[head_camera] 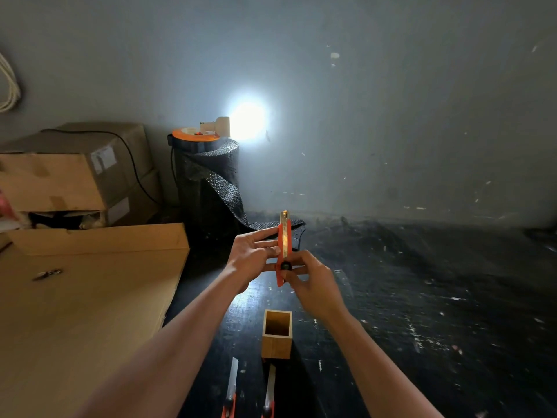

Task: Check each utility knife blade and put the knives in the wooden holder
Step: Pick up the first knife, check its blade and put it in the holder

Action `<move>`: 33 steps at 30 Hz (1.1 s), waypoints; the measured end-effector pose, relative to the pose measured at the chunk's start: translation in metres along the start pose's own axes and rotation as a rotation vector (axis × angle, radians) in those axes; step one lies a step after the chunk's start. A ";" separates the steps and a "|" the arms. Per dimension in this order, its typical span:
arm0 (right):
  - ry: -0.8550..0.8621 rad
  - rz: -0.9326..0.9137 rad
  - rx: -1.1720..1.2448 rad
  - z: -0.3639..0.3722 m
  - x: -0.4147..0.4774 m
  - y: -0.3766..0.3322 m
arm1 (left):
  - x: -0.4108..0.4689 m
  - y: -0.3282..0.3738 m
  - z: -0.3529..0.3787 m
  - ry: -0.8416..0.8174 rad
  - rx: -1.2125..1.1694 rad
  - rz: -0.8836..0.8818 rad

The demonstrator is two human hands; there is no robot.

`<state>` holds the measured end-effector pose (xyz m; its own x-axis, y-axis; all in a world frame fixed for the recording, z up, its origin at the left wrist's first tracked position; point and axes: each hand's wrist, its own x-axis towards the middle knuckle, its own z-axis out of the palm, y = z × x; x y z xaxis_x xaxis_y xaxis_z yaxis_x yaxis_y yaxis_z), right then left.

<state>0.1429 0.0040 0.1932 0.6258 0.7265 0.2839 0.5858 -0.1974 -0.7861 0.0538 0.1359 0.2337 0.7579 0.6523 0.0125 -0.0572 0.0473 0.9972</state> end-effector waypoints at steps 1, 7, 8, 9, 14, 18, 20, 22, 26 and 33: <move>0.013 0.011 0.001 0.000 0.000 -0.001 | 0.000 0.000 0.001 -0.004 0.006 0.005; 0.011 -0.011 0.022 0.002 -0.002 0.003 | 0.001 -0.002 0.001 -0.001 -0.001 0.009; 0.010 -0.013 0.026 0.002 -0.002 0.004 | 0.001 -0.003 0.000 0.000 0.001 0.011; 0.013 -0.004 0.036 0.002 -0.001 0.004 | 0.002 -0.003 0.000 0.001 0.005 0.013; 0.037 0.041 0.080 0.003 -0.002 0.004 | 0.000 -0.007 0.003 -0.007 0.005 0.006; -0.005 -0.008 0.046 0.004 -0.003 0.008 | 0.002 -0.013 -0.001 0.007 -0.009 0.005; -0.014 -0.018 0.040 0.005 -0.003 0.009 | 0.003 -0.016 -0.002 0.012 -0.005 0.001; -0.010 0.002 0.058 0.007 -0.004 0.011 | 0.003 -0.020 -0.003 0.010 0.004 0.002; 0.003 0.028 0.062 0.014 -0.007 0.016 | 0.002 -0.027 -0.004 -0.008 -0.006 -0.001; 0.007 0.074 0.151 0.016 0.005 0.028 | 0.005 -0.047 -0.009 -0.039 -0.082 -0.042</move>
<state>0.1539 0.0127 0.1637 0.6678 0.7093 0.2258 0.4545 -0.1484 -0.8783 0.0545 0.1443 0.1858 0.7855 0.6184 -0.0248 -0.0763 0.1366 0.9877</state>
